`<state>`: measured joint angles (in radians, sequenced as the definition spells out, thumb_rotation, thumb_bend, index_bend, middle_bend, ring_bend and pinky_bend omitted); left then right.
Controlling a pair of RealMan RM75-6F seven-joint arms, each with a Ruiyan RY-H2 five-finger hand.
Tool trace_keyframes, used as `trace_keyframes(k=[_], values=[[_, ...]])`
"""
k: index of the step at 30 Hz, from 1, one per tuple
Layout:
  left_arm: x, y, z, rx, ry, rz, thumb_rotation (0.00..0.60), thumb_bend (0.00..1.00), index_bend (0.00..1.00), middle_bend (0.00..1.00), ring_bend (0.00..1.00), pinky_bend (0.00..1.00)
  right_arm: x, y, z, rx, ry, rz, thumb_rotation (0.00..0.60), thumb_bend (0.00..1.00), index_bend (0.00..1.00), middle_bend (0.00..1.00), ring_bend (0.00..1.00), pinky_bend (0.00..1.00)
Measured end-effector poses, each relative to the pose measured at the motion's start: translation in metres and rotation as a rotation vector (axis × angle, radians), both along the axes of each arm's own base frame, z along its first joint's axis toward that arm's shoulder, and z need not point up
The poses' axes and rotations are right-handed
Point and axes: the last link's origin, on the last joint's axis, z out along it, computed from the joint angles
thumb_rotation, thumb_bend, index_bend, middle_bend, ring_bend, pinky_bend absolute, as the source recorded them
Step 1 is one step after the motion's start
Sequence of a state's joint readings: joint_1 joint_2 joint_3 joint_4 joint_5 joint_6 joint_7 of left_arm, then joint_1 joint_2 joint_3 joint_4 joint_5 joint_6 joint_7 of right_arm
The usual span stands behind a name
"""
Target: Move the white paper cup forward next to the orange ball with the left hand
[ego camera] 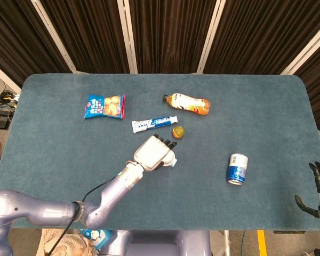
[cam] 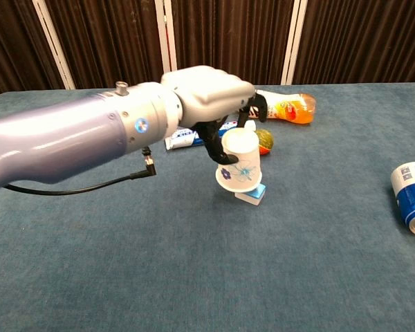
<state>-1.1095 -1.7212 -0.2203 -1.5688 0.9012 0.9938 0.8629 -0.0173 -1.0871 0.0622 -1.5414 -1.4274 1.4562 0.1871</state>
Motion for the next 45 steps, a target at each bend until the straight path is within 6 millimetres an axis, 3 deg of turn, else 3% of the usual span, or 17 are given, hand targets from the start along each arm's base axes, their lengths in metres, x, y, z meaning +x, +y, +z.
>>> trace_keyframes(k=[7,14,21,27,33,36,45], values=[[0.012,-0.003,-0.024,-0.03,0.019,-0.01,0.6,0.28,0.23,0.37,0.46,0.42,0.001,0.0,0.0,0.003,-0.006,0.003,0.6,0.31,0.0,0.0,0.0,0.04],[0.014,-0.003,-0.034,-0.018,0.047,-0.022,0.6,0.28,0.23,0.35,0.45,0.41,0.001,0.0,0.0,0.005,-0.007,0.005,0.6,0.31,0.0,0.0,0.0,0.04],[0.011,-0.002,-0.038,-0.009,0.066,-0.004,0.6,0.18,0.12,0.17,0.21,0.23,0.002,0.0,0.0,0.005,-0.006,0.007,0.6,0.31,0.0,0.0,0.0,0.03],[0.008,-0.008,-0.032,0.012,0.071,0.011,0.6,0.17,0.09,0.12,0.19,0.22,0.002,0.0,-0.001,0.008,-0.001,0.01,0.6,0.31,0.0,0.0,0.0,0.04],[0.001,-0.013,-0.006,0.068,0.02,0.019,0.6,0.16,0.07,0.09,0.16,0.19,0.002,0.001,-0.001,0.004,0.005,0.012,0.6,0.31,0.0,0.0,0.0,0.03],[-0.009,-0.013,0.017,0.122,-0.004,0.026,0.6,0.14,0.06,0.07,0.15,0.18,0.002,0.001,0.0,0.002,0.011,0.013,0.6,0.3,0.0,0.0,0.0,0.04],[-0.078,-0.006,0.109,0.333,-0.004,0.109,0.6,0.13,0.03,0.04,0.12,0.17,0.001,0.0,-0.001,-0.009,0.025,0.002,0.6,0.31,0.0,0.0,0.0,0.04]])
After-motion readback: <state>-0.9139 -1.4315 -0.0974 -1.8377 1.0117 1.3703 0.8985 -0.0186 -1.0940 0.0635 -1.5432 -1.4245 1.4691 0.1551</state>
